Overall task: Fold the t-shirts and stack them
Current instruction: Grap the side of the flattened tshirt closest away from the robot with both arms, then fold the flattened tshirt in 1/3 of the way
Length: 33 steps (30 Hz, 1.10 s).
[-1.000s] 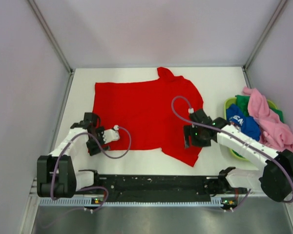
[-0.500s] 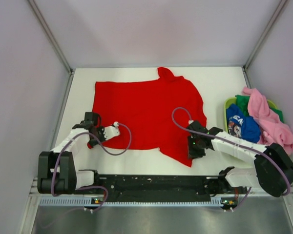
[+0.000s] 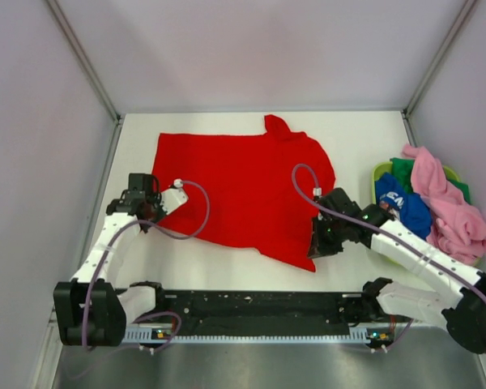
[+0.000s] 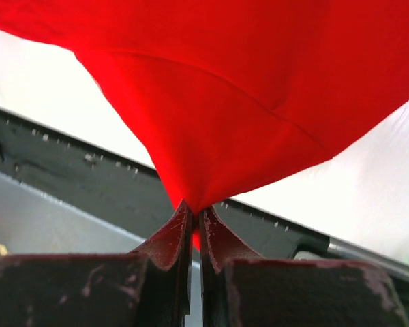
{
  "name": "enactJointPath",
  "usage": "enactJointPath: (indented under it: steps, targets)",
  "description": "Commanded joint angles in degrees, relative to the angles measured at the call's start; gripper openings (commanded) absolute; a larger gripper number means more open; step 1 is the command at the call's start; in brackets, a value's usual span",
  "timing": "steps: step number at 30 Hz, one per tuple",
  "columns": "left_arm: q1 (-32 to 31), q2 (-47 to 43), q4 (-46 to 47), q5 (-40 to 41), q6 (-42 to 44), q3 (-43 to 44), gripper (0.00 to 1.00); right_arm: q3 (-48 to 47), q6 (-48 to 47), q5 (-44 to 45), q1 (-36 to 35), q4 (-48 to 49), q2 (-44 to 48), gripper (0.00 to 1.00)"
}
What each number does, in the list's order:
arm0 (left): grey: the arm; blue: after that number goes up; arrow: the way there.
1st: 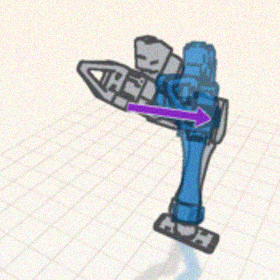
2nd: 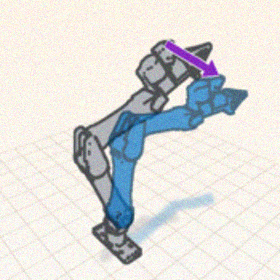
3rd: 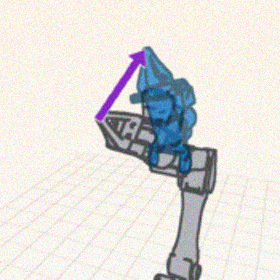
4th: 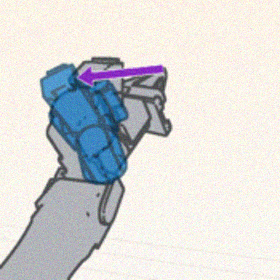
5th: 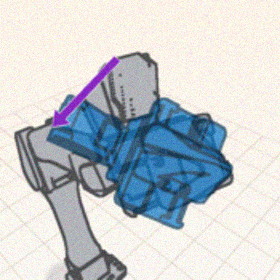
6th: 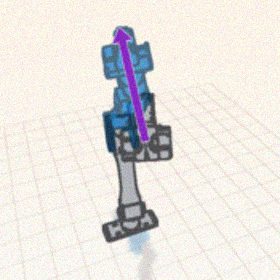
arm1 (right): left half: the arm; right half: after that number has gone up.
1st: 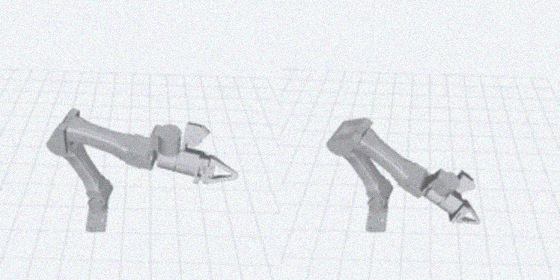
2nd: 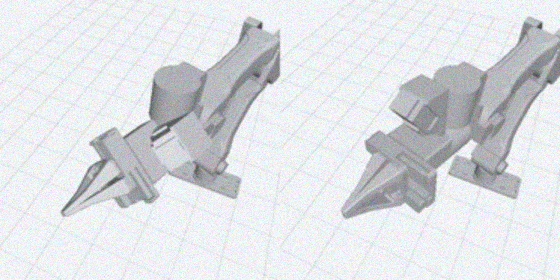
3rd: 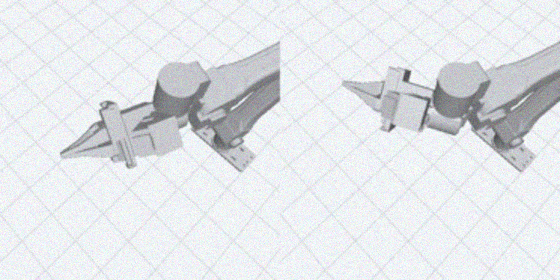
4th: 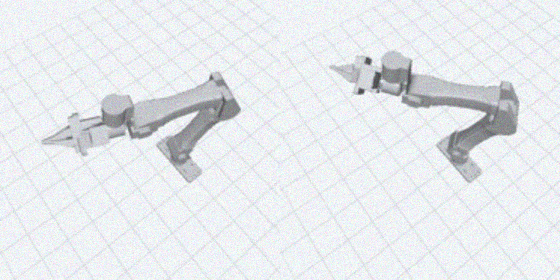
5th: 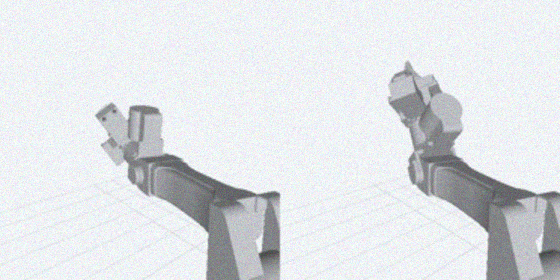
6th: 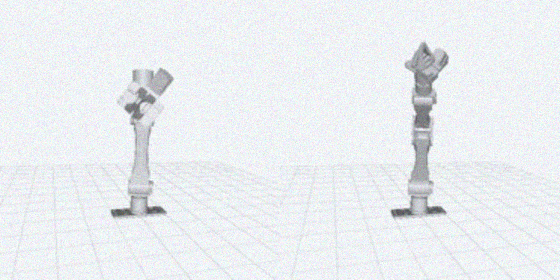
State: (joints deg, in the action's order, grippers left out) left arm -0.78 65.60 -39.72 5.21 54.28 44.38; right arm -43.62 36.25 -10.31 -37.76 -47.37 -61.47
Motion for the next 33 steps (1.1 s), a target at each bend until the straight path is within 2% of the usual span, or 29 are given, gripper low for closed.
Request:
enactJointPath:
  steps: [1,5,8,10,16,23,26,28,30,33]
  targets:
    - [0.4,-2.9,-10.2,4.4,-2.7,1.5,0.0,-3.6,-3.2,-6.6,0.1,-8.7,3.6,0.0]
    - [0.3,-1.4,-7.8,4.4,-4.4,3.3,0.0,-8.5,-9.4,-4.5,7.8,-6.3,0.8,0.0]
    - [0.3,2.7,-3.1,3.2,-5.5,5.8,0.0,-8.9,-13.5,-9.6,18.6,3.0,-3.4,0.0]
    - [0.4,6.9,-1.3,2.4,-6.7,8.1,0.0,-9.8,-15.0,-9.1,22.9,8.2,-8.4,0.0]
    - [0.4,20.9,-0.3,1.0,-9.5,14.3,0.0,-18.8,-18.4,-6.2,24.7,13.1,-24.1,0.0]
    - [0.4,27.6,2.0,3.8,-11.8,18.2,0.01,-26.7,-19.1,-5.6,24.9,14.3,-35.5,0.0]
    - [0.4,29.1,4.2,4.7,-13.1,19.6,0.12,-28.9,-19.5,-5.1,25.0,14.3,-38.8,0.01]
    - [0.3,30.2,5.9,5.4,-14.6,20.6,0.2,-30.1,-19.5,-3.8,24.9,14.7,-40.8,0.09]
    - [1.9,31.6,8.7,6.5,-16.5,21.6,0.29,-31.9,-19.2,-2.4,25.1,15.4,-42.8,0.23]
    - [3.8,34.4,11.6,7.0,-19.7,25.3,0.4,-35.7,-17.7,-0.9,26.1,16.1,-45.7,0.34]
